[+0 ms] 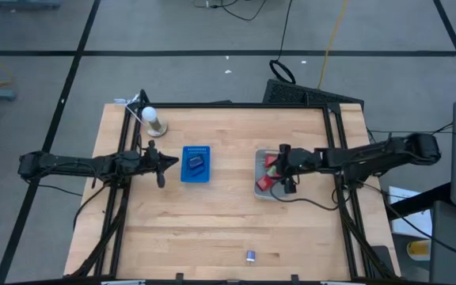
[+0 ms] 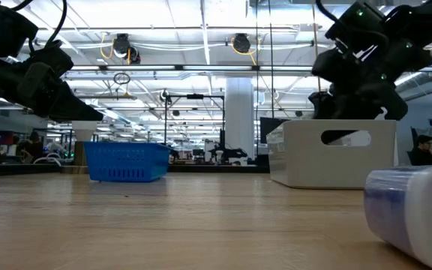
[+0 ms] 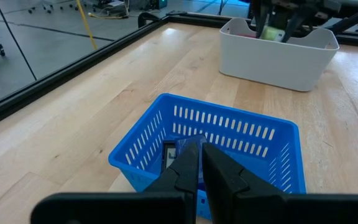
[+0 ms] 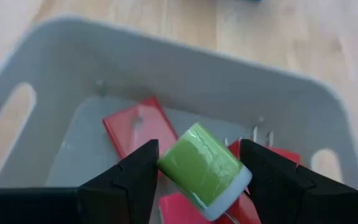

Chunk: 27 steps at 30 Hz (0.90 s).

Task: Pick & Place Office items
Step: Put the green charger adapter into the gray bin, then put the blue charger adapter into the gray bin

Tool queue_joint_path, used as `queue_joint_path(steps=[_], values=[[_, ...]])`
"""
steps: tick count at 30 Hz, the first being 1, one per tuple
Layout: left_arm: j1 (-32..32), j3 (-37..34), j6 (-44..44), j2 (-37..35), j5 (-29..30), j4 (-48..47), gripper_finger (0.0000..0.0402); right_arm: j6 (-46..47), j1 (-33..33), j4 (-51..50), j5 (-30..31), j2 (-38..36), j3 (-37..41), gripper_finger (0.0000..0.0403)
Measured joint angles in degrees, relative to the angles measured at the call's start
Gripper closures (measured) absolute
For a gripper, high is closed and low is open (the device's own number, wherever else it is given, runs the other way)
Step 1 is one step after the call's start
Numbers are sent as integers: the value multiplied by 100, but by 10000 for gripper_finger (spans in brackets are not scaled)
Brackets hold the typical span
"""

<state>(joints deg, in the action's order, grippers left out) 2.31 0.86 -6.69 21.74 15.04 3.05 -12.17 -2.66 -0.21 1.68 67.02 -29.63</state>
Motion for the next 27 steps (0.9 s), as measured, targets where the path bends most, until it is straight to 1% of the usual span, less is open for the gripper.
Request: queue_joint_path(steps=[10, 13, 19, 23, 27], values=[[-1, 0, -1, 0, -4, 0, 380, -49, -11, -1, 4, 246, 0, 201], [1, 0, 1, 0, -4, -2, 380, -13, -38, -2, 2, 245, 0, 192], [1, 0, 1, 0, -8, -5, 380, -43, -37, 3, -22, 245, 0, 159], [-1, 0, 2, 0, -8, -7, 380, -79, -37, 41, -22, 229, 0, 147], [0, 2, 2, 0, -15, -16, 380, -194, -13, 206, -28, -81, 2, 143]])
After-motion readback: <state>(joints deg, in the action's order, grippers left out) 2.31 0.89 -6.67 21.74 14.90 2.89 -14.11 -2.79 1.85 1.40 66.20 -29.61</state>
